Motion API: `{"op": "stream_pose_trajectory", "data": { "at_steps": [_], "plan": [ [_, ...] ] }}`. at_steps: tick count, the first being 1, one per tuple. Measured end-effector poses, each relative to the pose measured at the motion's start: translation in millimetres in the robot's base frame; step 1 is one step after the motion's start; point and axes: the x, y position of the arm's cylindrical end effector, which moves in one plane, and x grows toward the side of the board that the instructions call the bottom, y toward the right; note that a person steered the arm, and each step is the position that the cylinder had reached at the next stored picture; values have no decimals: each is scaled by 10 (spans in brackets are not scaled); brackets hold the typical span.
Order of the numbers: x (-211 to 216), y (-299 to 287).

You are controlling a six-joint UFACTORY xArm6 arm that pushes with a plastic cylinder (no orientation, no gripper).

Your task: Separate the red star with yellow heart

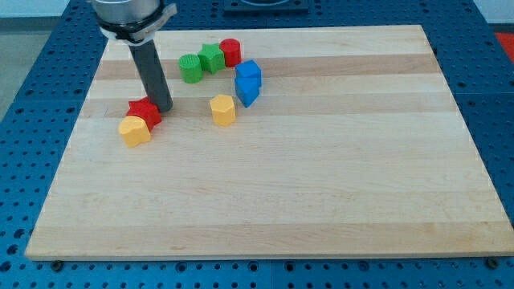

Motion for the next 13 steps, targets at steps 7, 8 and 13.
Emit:
{"op": "stream_pose_trajectory", "data": {
  "at_steps": [7,8,13],
  "plan": [
    [363,291],
    [363,-200],
    [658,1057]
  ]
}}
